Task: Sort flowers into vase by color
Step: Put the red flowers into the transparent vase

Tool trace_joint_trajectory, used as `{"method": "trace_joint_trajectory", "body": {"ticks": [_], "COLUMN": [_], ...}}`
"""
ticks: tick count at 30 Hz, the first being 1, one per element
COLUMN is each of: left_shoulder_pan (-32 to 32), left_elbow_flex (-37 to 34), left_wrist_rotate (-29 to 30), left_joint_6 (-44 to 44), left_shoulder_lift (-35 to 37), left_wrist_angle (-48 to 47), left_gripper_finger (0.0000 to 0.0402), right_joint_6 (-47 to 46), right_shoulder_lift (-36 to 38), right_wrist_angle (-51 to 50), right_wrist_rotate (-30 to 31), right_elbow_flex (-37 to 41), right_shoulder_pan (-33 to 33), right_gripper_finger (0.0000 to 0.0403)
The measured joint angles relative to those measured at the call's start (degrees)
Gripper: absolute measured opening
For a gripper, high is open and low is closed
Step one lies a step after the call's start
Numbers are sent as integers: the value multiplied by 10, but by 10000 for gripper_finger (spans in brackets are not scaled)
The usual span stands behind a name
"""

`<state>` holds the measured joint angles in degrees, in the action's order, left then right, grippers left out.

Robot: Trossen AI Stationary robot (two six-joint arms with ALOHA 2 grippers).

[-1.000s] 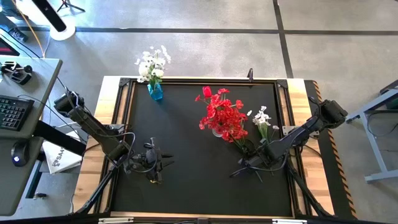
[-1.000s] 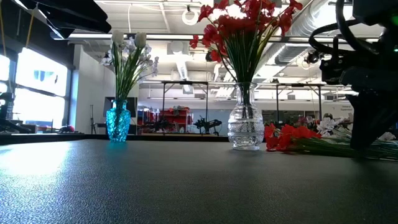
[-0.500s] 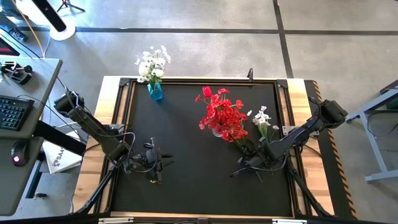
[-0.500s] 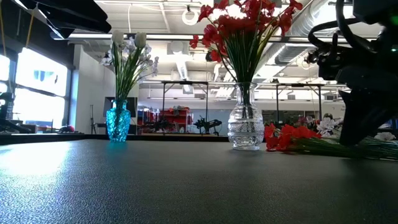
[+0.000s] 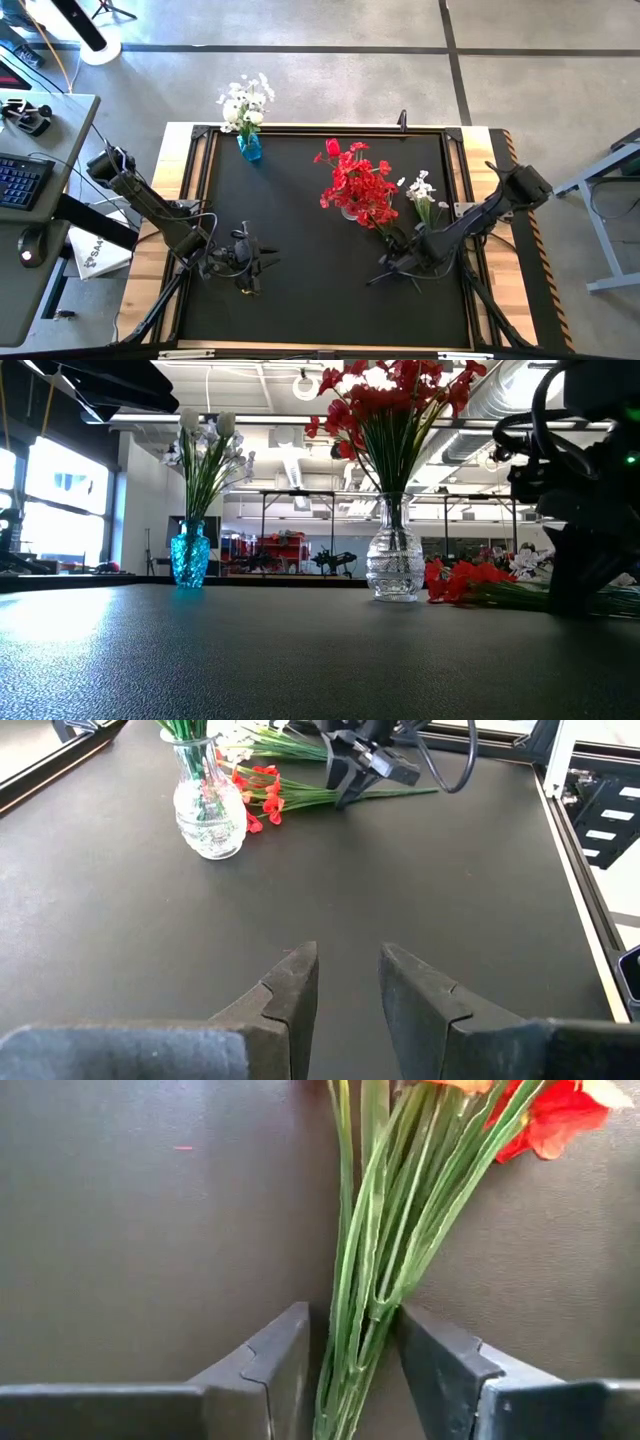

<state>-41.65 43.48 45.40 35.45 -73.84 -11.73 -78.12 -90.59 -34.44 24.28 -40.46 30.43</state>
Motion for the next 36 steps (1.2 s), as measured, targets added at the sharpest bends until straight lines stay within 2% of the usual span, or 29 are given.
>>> {"method": "trace_joint_trajectory", "body": {"ticks": [3,6,9,12,13,17,21,25,28,30,32,36], "left_shoulder_pan": [0,0,0,0,0,0,0,0,0,0,0,0], "left_elbow_flex": [0,0,0,0,0,0,0,0,0,0,0,0], "left_wrist_rotate": [0,0,0,0,0,0,0,0,0,0,0,0], "left_joint_6": [3,3,3,5,6,9,10,15,12,-3,-17,-48], "left_shoulder_lift": [0,0,0,0,0,0,0,0,0,0,0,0], "left_wrist_angle": [0,0,0,0,0,0,0,1,5,15,24,46], "left_gripper_finger": [94,94,94,94,94,94,94,94,94,94,94,94], "right_joint_6": [-14,-16,-47,-94,-111,-199,-315,-370,-346,-295,-211,-18], "right_shoulder_lift": [-19,-26,-21,-5,2,29,32,33,33,33,33,31], "right_wrist_angle": [-1,-4,-25,-82,-112,-194,-332,-376,-322,-250,-149,93], "right_wrist_rotate": [3,3,2,11,11,26,10,14,31,70,118,177], "right_elbow_flex": [-2,-2,-3,-9,-11,-45,-99,-155,-187,-195,-194,-164], "right_shoulder_pan": [1,1,5,21,29,74,135,204,248,273,293,313], "right_gripper_finger": [154,135,87,22,13,18,5,8,4,4,4,2]}}
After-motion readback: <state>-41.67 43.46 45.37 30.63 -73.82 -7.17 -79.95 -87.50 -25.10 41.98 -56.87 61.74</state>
